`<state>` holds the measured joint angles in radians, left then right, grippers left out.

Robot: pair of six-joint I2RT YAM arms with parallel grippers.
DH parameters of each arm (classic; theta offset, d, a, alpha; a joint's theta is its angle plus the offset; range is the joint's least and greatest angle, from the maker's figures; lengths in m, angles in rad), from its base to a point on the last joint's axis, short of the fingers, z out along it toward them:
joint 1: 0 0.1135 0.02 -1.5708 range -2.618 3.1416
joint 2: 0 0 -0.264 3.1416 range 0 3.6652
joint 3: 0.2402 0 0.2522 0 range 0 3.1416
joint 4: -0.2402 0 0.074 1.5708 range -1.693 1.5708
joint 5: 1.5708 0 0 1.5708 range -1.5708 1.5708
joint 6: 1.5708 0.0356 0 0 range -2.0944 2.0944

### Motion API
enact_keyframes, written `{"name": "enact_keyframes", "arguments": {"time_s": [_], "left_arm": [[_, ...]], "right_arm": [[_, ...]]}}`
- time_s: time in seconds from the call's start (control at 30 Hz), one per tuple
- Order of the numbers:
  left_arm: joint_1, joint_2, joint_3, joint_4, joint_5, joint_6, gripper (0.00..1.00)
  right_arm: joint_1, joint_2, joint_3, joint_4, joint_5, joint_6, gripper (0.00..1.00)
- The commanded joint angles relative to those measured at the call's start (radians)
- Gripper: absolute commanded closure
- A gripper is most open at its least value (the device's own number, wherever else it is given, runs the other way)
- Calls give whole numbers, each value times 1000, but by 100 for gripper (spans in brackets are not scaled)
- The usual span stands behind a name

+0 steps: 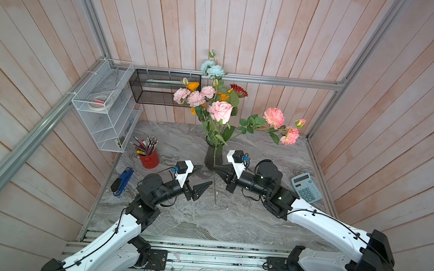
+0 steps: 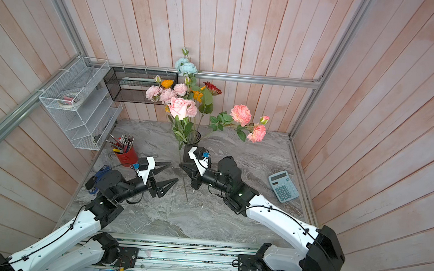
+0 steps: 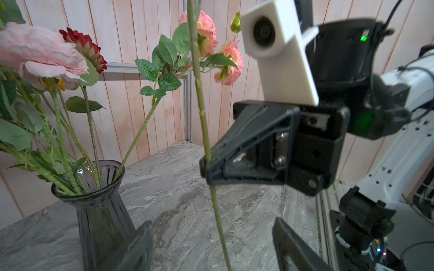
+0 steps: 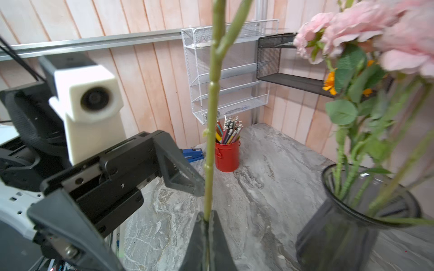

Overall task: Pick out pink flowers from the vase
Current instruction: Pick up the flower from the vase, then place the flower at the center of the board.

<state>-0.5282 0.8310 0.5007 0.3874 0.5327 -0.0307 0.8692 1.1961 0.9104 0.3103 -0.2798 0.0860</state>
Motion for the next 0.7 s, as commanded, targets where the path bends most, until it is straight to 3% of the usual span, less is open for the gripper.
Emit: {"name": "enact_keyframes", "arguments": {"time_s": [0.0,0.23,0.33,0.37,0.5,0.67], "left_arm": [[-46,13,-2,-24,-72,114,18],[-195,162,68,-44,-262,270,11],[-219,202,75,-12,-275,282,6],[-223,211,72,2,-279,282,1],[-229,235,73,39,-286,280,0],[-232,269,80,52,-291,279,0]], "right_arm": [[4,-82,36,-116,204,8,100],[-78,-247,51,-339,458,38,100],[-163,-312,86,-442,510,48,100],[-199,-325,106,-486,518,54,100],[-342,-350,184,-649,569,75,100],[-426,-360,218,-760,691,95,100]]}}
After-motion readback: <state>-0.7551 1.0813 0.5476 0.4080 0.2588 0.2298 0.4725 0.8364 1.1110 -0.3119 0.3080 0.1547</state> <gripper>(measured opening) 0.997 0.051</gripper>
